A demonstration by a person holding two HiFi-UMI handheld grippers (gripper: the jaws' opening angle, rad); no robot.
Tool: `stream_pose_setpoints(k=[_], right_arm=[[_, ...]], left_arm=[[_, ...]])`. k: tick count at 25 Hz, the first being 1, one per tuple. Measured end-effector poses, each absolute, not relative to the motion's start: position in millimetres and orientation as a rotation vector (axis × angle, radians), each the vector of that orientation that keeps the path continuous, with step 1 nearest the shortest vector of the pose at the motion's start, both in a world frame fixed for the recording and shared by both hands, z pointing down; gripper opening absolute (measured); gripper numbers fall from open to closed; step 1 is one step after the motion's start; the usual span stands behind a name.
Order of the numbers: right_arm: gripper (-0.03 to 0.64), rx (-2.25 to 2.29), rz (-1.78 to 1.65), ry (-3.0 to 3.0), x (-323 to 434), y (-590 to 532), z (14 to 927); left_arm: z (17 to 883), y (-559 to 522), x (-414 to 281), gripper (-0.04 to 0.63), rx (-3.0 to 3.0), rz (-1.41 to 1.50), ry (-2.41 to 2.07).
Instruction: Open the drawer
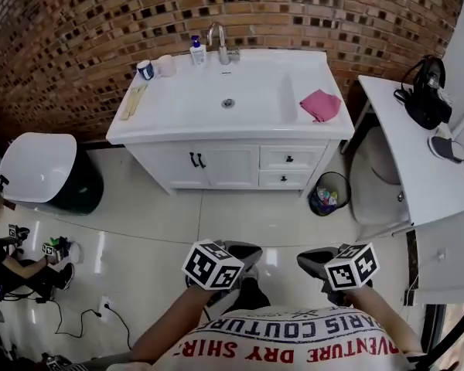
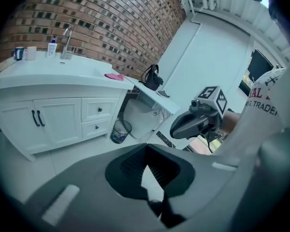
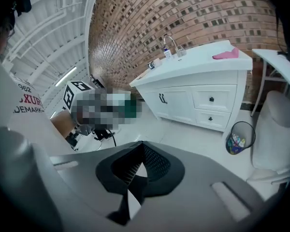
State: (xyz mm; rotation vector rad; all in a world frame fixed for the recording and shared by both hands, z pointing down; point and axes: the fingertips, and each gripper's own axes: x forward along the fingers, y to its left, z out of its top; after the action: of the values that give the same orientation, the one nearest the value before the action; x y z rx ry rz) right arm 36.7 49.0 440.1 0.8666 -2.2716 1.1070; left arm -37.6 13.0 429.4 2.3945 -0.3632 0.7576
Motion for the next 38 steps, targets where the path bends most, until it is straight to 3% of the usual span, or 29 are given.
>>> stream_pose_setpoints(k=[10, 21, 30, 38], right_arm=[[0.006, 0.96, 1.158, -2.266, 7.9, -98.4, 424.2], [0.006, 0.978, 1.197, -2.237, 13.2, -138.6, 446.1], [0.006, 1.063, 1.178, -2.232, 65.5, -187.1, 478.0], [-0.003, 1.159, 1.074, -2.199, 122.0, -258.5, 564.6]], left_arm=[[430.1, -118.2, -91.4, -0.018, 2.344, 0.733, -0.342], [453.5, -147.3, -83.3, -0.018, 2.291, 0.732, -0.292], [457.7, -176.5, -58.1, -0.018, 2.228, 0.674, -0.28], [470.9, -196.7, -48.8, -0.018, 2.134, 0.589, -0.308]])
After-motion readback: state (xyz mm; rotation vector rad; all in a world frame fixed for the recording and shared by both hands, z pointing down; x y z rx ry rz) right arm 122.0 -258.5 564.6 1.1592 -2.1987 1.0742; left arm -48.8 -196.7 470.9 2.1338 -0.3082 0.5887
